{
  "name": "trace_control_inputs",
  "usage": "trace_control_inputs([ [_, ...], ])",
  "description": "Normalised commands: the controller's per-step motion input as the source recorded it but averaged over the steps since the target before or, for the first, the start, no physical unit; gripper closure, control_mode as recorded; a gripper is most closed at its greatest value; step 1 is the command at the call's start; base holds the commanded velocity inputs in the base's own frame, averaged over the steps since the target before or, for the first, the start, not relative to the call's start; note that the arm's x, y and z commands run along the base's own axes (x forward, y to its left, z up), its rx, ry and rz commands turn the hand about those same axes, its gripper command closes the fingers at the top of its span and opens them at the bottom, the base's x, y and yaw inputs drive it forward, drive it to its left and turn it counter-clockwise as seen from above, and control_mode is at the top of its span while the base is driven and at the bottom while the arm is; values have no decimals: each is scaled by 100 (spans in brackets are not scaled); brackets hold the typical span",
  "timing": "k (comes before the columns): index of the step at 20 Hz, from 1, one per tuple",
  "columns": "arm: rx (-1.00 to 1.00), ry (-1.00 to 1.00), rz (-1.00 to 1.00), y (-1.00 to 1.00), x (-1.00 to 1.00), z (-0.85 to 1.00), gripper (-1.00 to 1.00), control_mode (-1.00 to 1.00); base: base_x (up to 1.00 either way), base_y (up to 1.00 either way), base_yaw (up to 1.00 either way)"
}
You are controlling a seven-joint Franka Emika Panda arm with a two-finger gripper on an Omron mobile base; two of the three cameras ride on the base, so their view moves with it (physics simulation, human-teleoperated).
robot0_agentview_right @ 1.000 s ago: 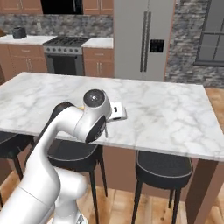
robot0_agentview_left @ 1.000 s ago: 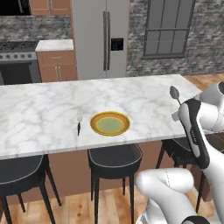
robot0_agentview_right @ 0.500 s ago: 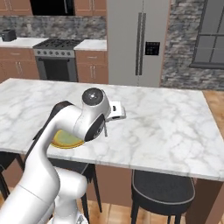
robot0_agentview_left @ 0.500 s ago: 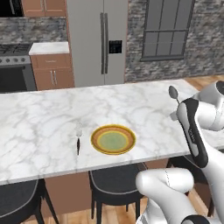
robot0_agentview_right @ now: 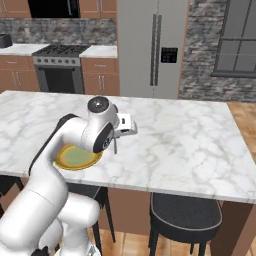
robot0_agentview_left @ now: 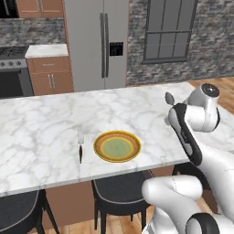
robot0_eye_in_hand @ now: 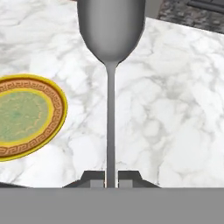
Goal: Take the fork and place it on the left side of the plate. Then take the spoon and place it on the right side of the plate. Make sure they're directly next to the plate.
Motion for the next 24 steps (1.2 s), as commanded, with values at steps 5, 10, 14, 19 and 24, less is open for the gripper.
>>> trace_control_inputs([
  [5, -3, 36, -8, 61, 99, -48, 100, -100, 0, 0, 0],
  [10, 0, 36, -2, 25, 68, -64, 100, -100, 0, 0, 0],
  [14, 0, 18, 0, 5, 22, -77, 100, -100, 0, 0, 0],
  [19, 0, 12, 0, 0, 2, -61, 100, -100, 0, 0, 0],
  [24, 3, 7, -7, 0, 27, -43, 100, -100, 0, 0, 0],
])
